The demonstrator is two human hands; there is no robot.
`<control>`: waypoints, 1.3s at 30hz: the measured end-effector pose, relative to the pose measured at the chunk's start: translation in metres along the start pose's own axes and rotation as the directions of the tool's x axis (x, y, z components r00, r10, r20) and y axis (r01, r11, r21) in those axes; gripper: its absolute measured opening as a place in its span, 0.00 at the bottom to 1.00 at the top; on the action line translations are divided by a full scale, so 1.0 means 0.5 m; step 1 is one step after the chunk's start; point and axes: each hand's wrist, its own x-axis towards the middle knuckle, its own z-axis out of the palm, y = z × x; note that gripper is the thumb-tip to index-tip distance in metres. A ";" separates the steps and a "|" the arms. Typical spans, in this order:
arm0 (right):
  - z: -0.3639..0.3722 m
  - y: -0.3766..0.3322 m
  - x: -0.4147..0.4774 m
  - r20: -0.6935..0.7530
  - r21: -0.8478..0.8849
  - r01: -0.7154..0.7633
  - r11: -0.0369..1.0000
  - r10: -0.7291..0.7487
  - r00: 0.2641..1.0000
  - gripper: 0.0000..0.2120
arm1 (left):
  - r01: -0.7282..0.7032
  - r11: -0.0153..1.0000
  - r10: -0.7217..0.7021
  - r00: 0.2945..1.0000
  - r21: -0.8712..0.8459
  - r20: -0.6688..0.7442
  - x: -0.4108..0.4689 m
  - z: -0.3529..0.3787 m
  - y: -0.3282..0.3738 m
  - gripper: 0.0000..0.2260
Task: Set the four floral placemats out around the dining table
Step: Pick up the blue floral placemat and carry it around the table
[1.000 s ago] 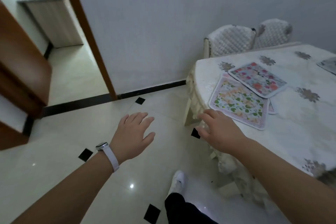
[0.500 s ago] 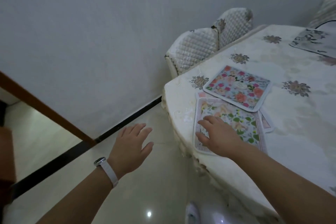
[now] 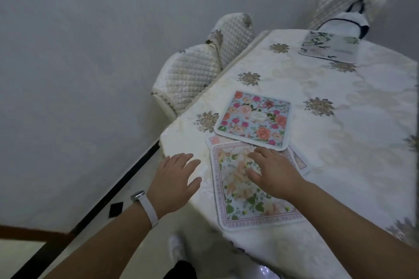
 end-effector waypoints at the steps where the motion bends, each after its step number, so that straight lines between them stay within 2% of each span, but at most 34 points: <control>1: 0.001 0.006 0.008 0.002 0.001 -0.032 1.000 0.032 1.000 0.26 | -0.031 1.000 0.031 0.999 -0.005 0.018 0.026 0.009 -0.007 0.22; 11: -0.002 -0.012 0.155 -0.014 -0.033 -0.335 0.942 0.335 0.942 0.25 | -0.323 0.939 0.336 0.934 -0.117 0.121 0.313 0.064 -0.169 0.22; 17: -0.026 -0.047 0.231 -0.044 -0.023 -0.517 0.856 0.516 0.856 0.25 | -0.407 0.892 0.441 0.881 -0.197 0.173 0.470 0.107 -0.247 0.22; 22: -0.020 -0.044 0.242 -0.034 0.054 -0.640 0.767 0.642 0.766 0.25 | -0.454 0.860 0.502 0.837 -0.235 0.218 0.564 0.146 -0.233 0.26; 26: -0.016 -0.022 0.253 -0.041 0.174 -0.689 0.703 0.705 0.708 0.25 | -0.458 0.865 0.501 0.796 -0.203 0.339 0.615 0.174 -0.208 0.34; 28: -0.011 -0.001 0.263 -0.032 0.214 -0.702 0.679 0.723 0.690 0.25 | -0.452 0.872 0.489 0.784 -0.186 0.383 0.633 0.178 -0.197 0.35; 32: 0.008 0.051 0.281 0.037 0.293 -0.740 0.605 0.766 0.641 0.26 | -0.374 0.907 0.420 0.787 -0.192 0.451 0.654 0.187 -0.177 0.28; 34: 0.019 0.079 0.293 0.078 0.338 -0.765 0.549 0.794 0.603 0.26 | -0.205 0.939 0.322 0.803 -0.275 0.501 0.666 0.192 -0.152 0.22; 36: 0.031 0.112 0.308 0.114 0.390 -0.778 0.493 0.812 0.572 0.27 | 0.037 0.928 0.180 0.827 -0.371 0.533 0.678 0.190 -0.118 0.18; 39: 0.049 0.164 0.329 0.152 0.458 -0.784 0.420 0.832 0.534 0.27 | 0.265 0.868 0.022 0.825 -0.420 0.564 0.693 0.196 -0.082 0.21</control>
